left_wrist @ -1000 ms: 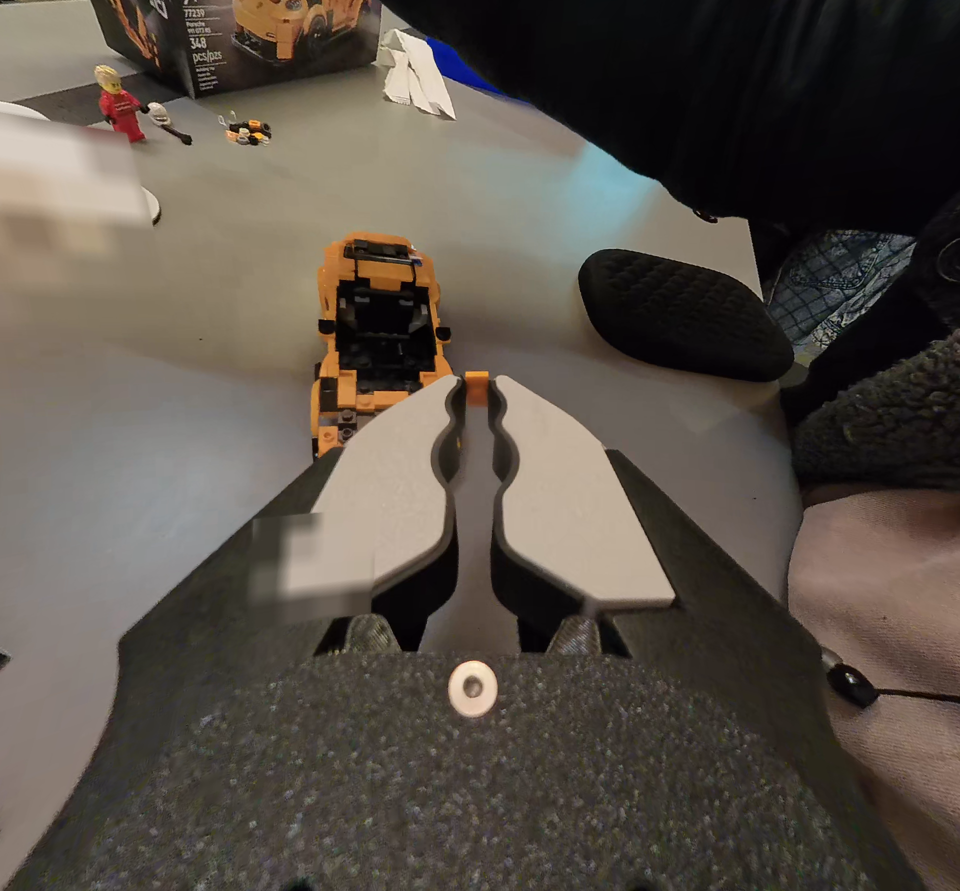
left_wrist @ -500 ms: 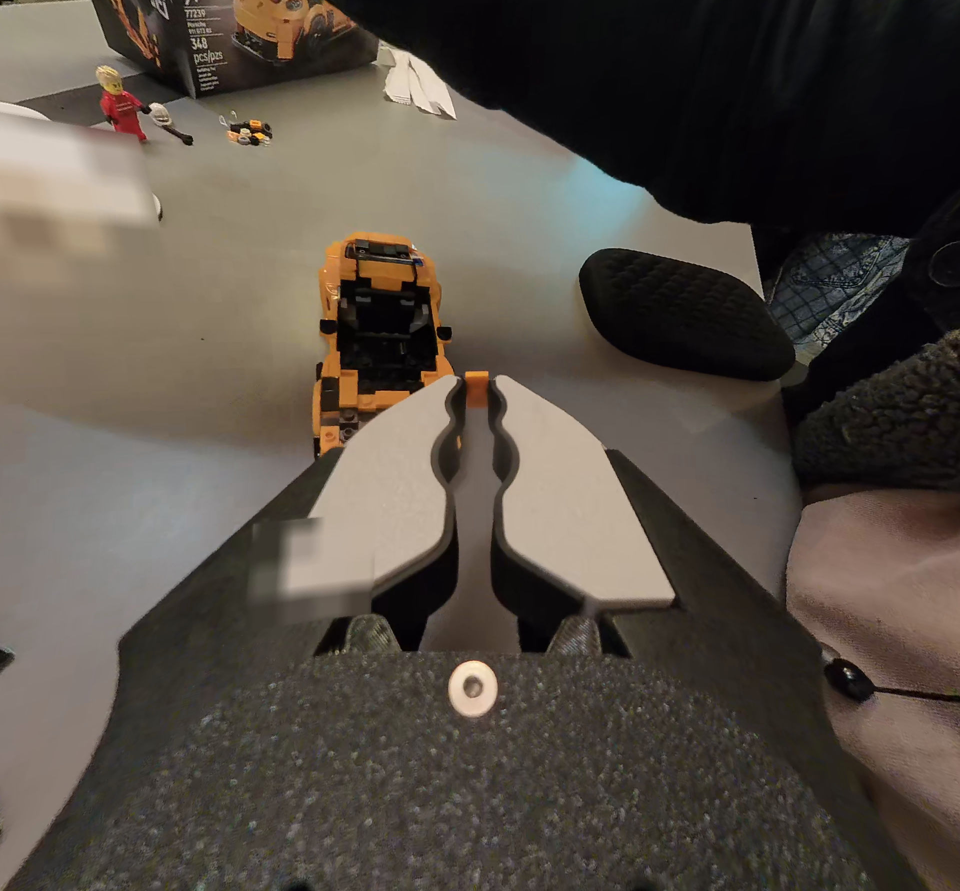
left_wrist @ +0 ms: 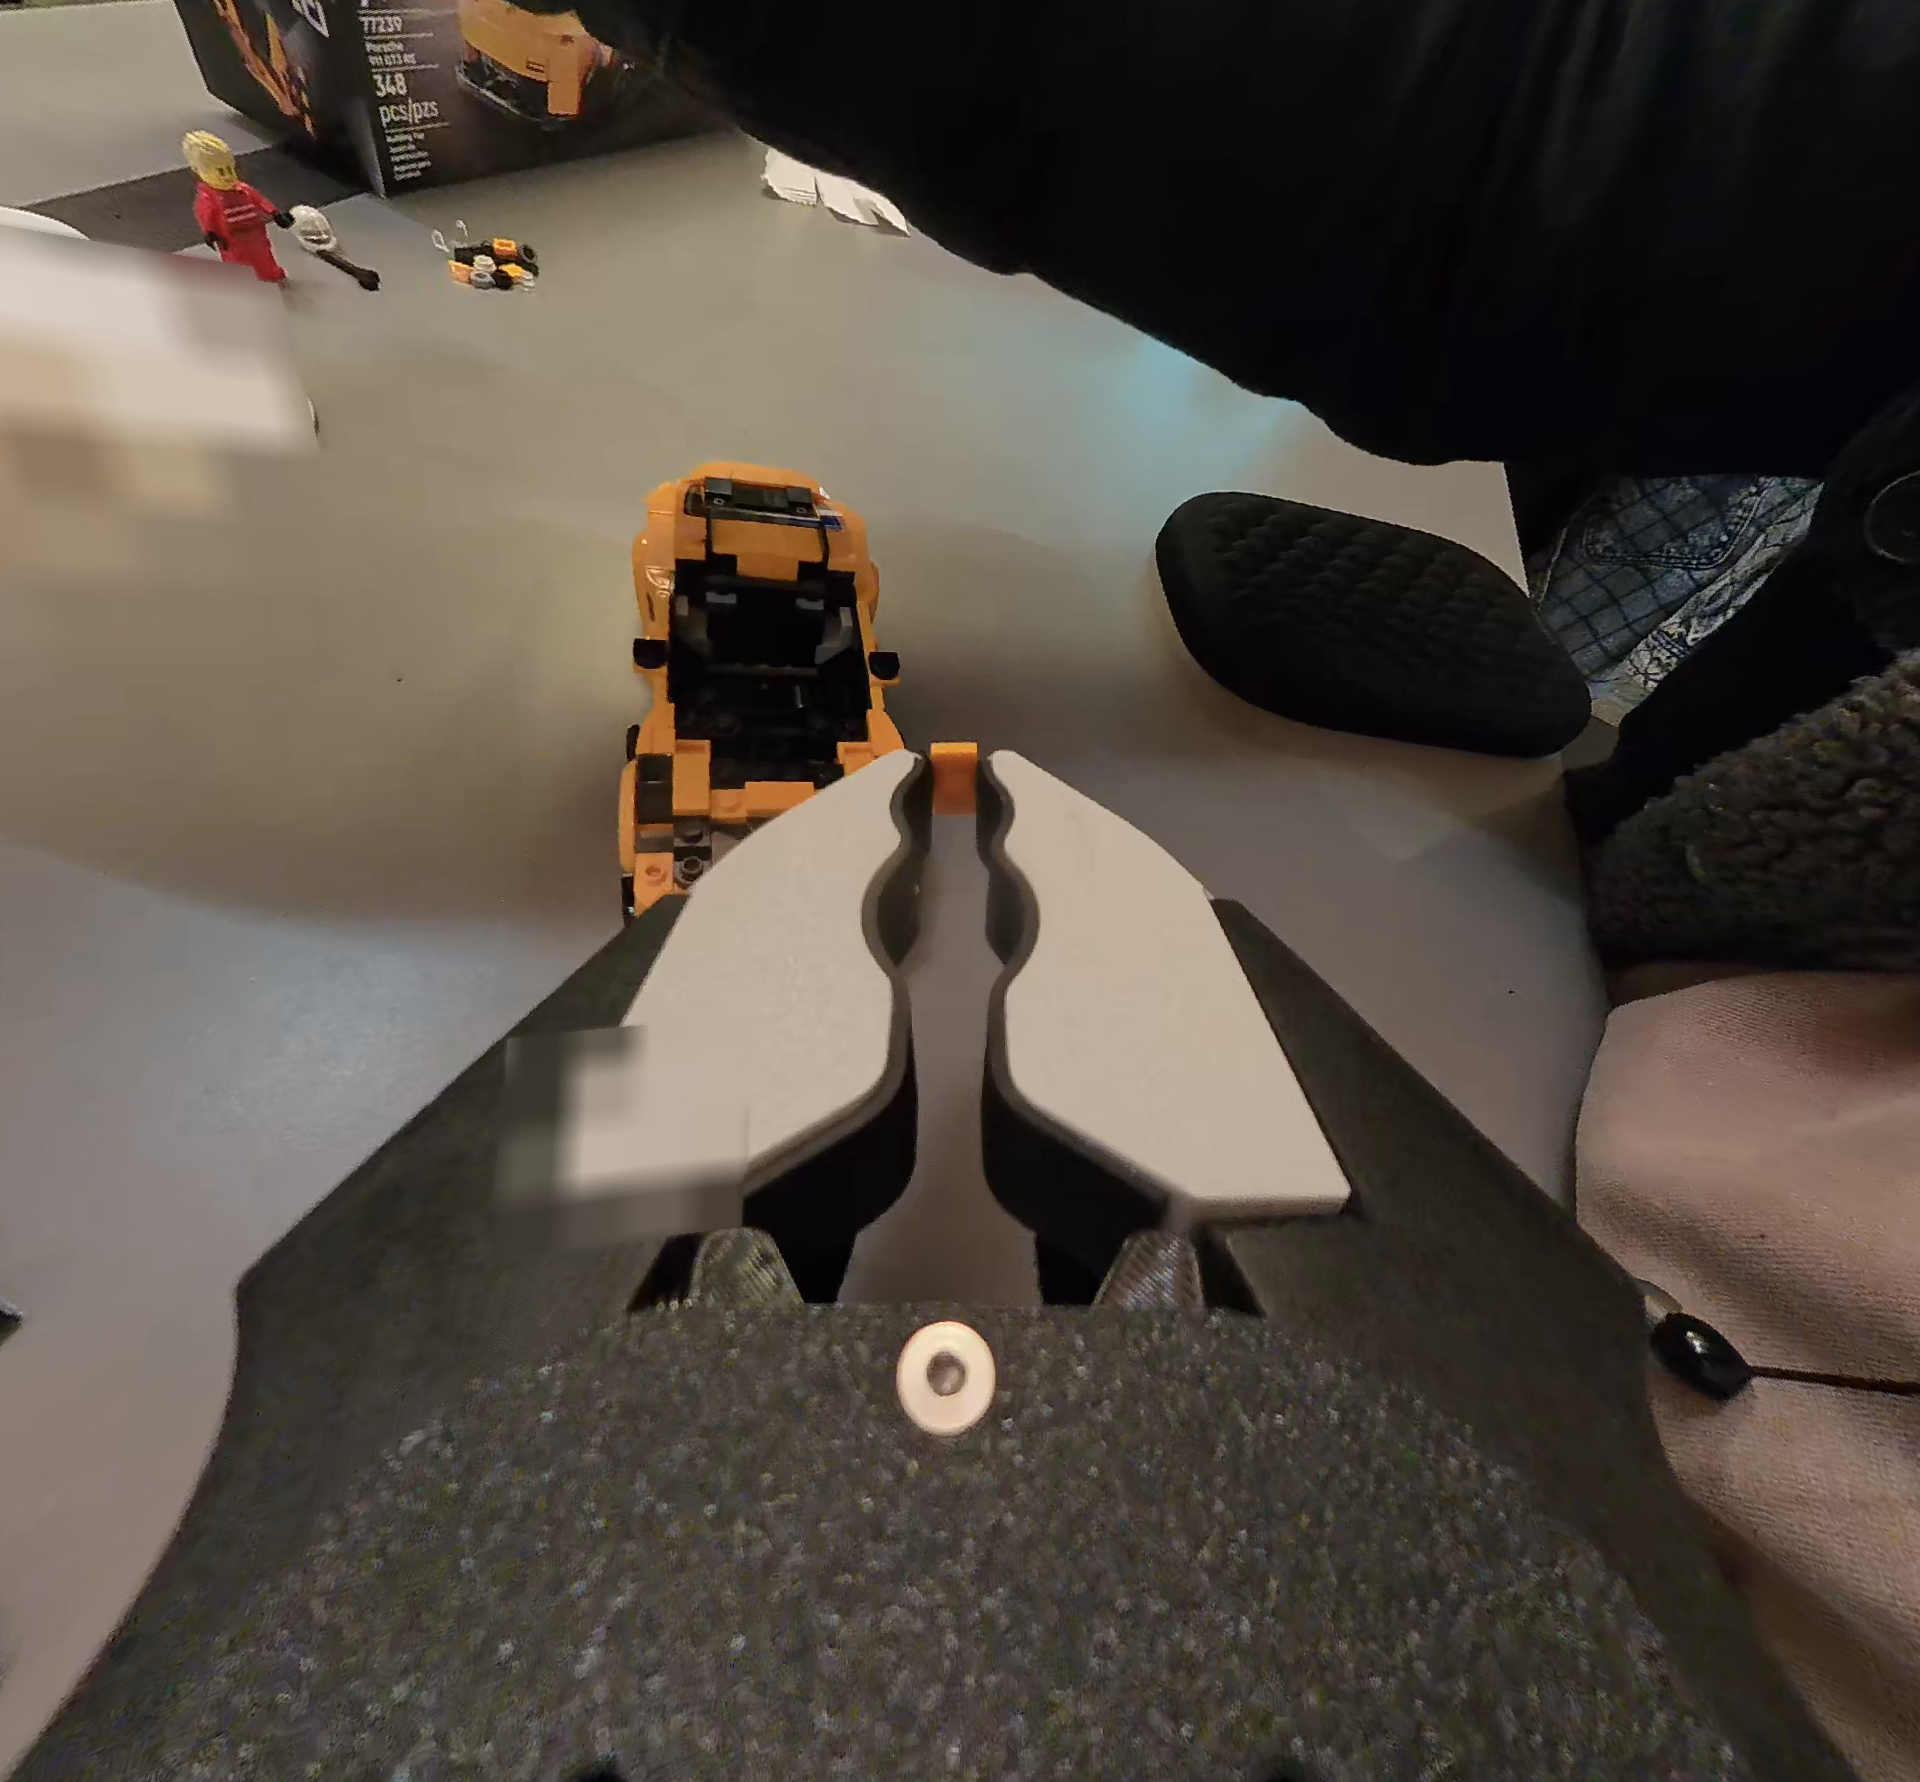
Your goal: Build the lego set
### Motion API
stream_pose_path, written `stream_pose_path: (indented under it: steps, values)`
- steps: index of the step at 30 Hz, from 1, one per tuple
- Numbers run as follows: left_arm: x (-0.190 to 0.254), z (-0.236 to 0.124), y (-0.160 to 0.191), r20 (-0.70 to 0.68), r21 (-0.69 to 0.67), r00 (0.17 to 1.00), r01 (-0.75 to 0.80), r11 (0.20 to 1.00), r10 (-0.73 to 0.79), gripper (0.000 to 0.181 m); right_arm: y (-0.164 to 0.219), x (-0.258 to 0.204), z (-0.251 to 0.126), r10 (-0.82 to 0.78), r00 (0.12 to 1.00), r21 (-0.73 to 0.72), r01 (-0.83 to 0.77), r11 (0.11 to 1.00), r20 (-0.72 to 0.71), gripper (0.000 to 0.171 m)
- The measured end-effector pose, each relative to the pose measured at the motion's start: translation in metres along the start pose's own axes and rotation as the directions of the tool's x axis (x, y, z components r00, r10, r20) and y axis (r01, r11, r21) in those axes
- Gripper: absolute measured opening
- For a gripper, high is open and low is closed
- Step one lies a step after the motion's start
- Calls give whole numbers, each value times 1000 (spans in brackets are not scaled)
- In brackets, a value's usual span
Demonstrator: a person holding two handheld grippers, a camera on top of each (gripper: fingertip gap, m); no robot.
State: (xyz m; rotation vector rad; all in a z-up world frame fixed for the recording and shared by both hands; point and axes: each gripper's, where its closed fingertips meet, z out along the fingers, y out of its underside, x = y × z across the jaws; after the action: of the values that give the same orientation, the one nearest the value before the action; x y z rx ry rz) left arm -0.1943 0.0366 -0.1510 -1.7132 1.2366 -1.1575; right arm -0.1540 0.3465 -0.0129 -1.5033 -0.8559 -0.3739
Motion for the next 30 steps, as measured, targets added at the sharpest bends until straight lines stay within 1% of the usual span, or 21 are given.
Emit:
stream_pose_path:
  steps: [6,11,15,18,22,25,28,30]
  values:
    - [-1,-1,-1,4,4,1000,0,1000,0,7,-9,0,-11,63,998,45,-64,997,26,12]
    - [-2,-1,-1,7,5,1000,0,1000,0,7,-17,5,-31,130,990,105,-135,985,49,12]
    - [-2,-1,-1,11,5,1000,-2,1000,2,7,-21,16,-61,229,970,165,-239,957,79,12]
    - [-3,-2,-1,20,7,1000,-8,1000,8,7,-19,25,-96,338,933,205,-358,911,123,13]
    - [-4,-2,-2,27,17,1000,-14,1000,13,8,2,35,-151,463,873,216,-487,846,153,13]
    - [-5,-1,-3,35,24,999,-29,999,29,7,26,35,-187,512,847,216,-532,819,147,13]
    - [-6,-1,-4,51,35,997,-61,998,59,7,50,27,-214,520,844,218,-537,815,133,16]
    - [-9,-1,-5,70,45,994,-87,995,84,7,61,17,-225,553,816,206,-577,790,166,16]
